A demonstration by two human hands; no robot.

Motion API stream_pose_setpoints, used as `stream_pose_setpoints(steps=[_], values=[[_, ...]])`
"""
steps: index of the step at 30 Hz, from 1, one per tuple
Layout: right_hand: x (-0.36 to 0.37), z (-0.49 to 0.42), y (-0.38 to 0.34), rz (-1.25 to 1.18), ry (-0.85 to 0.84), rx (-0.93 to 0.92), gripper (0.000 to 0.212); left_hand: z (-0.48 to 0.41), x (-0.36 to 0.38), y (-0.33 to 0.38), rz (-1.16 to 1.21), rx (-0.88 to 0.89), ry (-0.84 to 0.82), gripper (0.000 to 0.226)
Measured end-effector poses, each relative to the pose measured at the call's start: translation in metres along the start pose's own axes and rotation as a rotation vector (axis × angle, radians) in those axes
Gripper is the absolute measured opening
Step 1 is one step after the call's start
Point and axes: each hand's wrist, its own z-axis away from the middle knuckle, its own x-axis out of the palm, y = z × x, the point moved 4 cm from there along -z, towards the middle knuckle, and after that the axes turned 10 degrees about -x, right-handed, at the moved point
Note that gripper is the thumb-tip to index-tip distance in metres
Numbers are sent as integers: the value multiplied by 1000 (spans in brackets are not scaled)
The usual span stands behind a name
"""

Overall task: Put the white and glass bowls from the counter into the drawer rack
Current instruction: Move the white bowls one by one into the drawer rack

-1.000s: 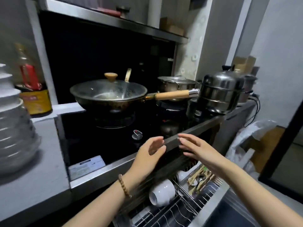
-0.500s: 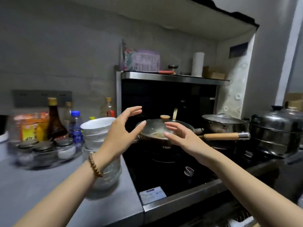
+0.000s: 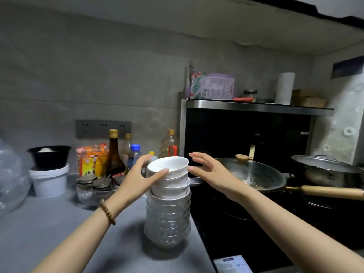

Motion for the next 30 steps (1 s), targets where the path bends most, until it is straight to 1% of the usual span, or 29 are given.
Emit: stream_pose_setpoints(steps=[3,5,8,10,15,19,21,24,27,29,30], values=[[8,-10,8,-28,-30,-10,44,-4,5,-7,15,-36,-79,85],[10,-14,12,-49,-38,-5,43,-6,8,-9,35,-42,-92,85],[12,-18,17,-43,-30,-6,44,-7,12,-9,69,-48,-104,92],[12,-19,20,-42,-20,-18,46,-7,13,-9,90,-51,-100,97],[14,-18,20,-26,10,-49,53,-5,15,-5,149,-39,-89,99],[11,-21,6,-69,68,-142,53,-6,11,11,216,10,-40,109],[5,-22,-5,-103,97,-184,52,-5,10,23,279,59,-16,108],[-7,-20,-22,-136,129,-252,42,3,16,46,407,147,28,100],[-18,-8,-36,-152,127,-297,25,13,29,68,522,193,47,89],[-28,5,-41,-108,137,-295,17,20,41,79,589,173,10,93],[-36,13,-43,-87,149,-285,16,23,49,84,610,155,-16,98]])
